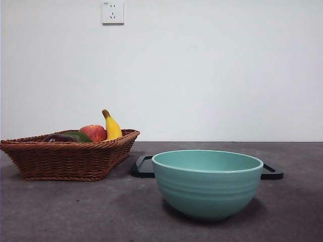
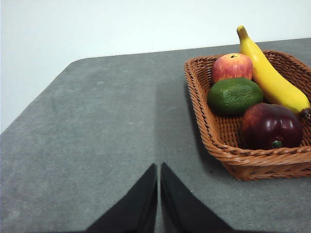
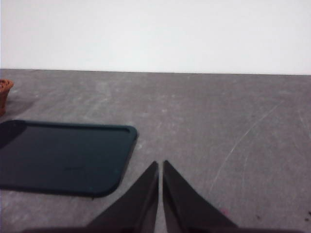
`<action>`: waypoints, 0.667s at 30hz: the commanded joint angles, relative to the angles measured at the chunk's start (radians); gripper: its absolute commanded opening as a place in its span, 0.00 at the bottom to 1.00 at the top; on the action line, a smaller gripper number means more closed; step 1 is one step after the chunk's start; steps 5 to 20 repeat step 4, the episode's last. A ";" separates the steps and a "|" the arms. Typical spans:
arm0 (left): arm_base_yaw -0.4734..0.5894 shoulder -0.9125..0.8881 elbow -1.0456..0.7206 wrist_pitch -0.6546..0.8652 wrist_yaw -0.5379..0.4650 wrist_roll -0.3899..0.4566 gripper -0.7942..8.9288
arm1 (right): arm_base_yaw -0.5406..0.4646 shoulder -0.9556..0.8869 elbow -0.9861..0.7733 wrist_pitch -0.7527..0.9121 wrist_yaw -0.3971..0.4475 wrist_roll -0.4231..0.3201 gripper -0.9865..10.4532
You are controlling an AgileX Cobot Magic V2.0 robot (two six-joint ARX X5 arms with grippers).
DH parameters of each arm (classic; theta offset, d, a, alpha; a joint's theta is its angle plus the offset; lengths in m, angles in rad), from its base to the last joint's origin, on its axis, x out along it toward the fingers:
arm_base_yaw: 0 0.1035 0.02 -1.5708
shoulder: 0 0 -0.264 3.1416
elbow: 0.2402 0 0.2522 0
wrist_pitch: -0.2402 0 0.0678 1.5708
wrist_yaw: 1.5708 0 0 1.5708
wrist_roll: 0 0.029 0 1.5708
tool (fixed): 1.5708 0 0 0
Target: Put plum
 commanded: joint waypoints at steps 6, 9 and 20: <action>0.003 -0.002 -0.020 -0.008 -0.003 -0.009 0.09 | 0.008 -0.003 -0.005 -0.095 0.006 0.014 0.09; 0.003 -0.002 -0.020 -0.008 -0.003 -0.009 0.09 | 0.008 -0.003 -0.005 -0.095 0.006 0.014 0.09; 0.003 -0.002 -0.020 -0.008 -0.003 -0.009 0.09 | 0.008 -0.003 -0.005 -0.095 0.006 0.014 0.09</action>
